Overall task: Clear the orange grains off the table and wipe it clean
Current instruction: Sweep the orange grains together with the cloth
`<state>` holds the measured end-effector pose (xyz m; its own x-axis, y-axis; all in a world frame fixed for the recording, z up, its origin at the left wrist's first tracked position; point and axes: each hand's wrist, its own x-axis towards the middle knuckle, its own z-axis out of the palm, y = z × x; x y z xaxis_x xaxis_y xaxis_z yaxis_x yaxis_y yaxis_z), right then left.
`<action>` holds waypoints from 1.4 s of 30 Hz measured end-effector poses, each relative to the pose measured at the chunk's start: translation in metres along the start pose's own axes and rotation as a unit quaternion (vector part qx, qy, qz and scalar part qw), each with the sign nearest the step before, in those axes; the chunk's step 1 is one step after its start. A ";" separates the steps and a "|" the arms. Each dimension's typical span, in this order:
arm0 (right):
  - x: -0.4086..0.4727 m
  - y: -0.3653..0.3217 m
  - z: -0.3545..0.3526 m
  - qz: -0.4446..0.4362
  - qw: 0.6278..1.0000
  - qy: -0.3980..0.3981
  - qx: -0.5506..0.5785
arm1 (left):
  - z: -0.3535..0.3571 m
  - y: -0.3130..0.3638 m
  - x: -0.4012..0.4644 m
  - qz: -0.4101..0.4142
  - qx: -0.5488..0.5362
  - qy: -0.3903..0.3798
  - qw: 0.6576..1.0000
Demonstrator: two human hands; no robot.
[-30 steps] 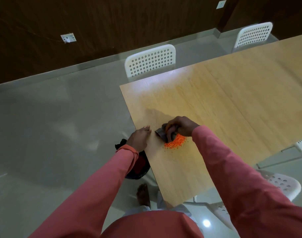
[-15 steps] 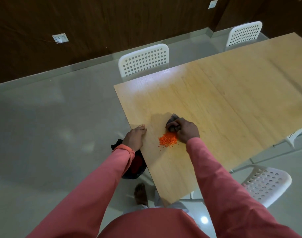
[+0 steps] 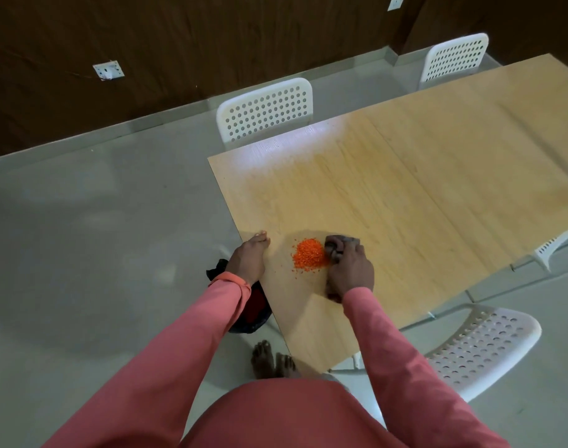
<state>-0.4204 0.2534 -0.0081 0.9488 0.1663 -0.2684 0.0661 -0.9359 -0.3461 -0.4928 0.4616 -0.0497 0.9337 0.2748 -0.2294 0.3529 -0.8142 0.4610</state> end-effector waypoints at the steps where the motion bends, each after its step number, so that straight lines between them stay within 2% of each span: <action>1: -0.001 -0.006 0.004 0.010 1.000 -0.009 0.018 | -0.001 0.002 0.000 -0.001 0.003 0.002 1.000; 5: 0.012 -0.032 0.003 0.066 0.988 -0.025 0.137 | -0.004 0.009 0.000 -0.008 0.022 -0.003 1.000; 8: 0.021 -0.031 -0.002 0.067 0.977 -0.021 0.202 | -0.004 0.014 -0.006 -0.011 0.036 -0.006 0.999; 13: -0.006 0.002 0.000 0.082 0.983 0.045 0.161 | -0.003 0.018 -0.008 -0.017 0.045 -0.013 0.999; 18: -0.045 0.014 0.022 0.142 0.971 0.008 0.193 | -0.005 0.017 -0.007 -0.019 0.038 -0.030 0.999; 22: -0.044 -0.017 0.030 0.242 0.924 -0.001 0.297 | -0.008 0.015 -0.004 -0.019 0.056 -0.038 0.997; 30: -0.029 -0.064 0.032 0.361 0.805 0.068 0.465 | -0.020 0.006 0.002 0.015 0.084 -0.065 0.994; 36: -0.060 -0.065 0.054 0.416 0.774 0.072 0.472 | -0.025 -0.007 0.008 0.052 0.085 -0.066 0.993; 42: -0.058 -0.101 0.054 0.453 0.728 0.093 0.507 | -0.038 -0.025 0.021 0.066 0.091 -0.112 0.987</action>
<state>-0.4989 0.3547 -0.0062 0.4935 -0.5094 -0.7050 -0.7841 0.0901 -0.6140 -0.4793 0.5069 -0.0335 0.9270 0.0576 -0.3706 0.1942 -0.9191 0.3429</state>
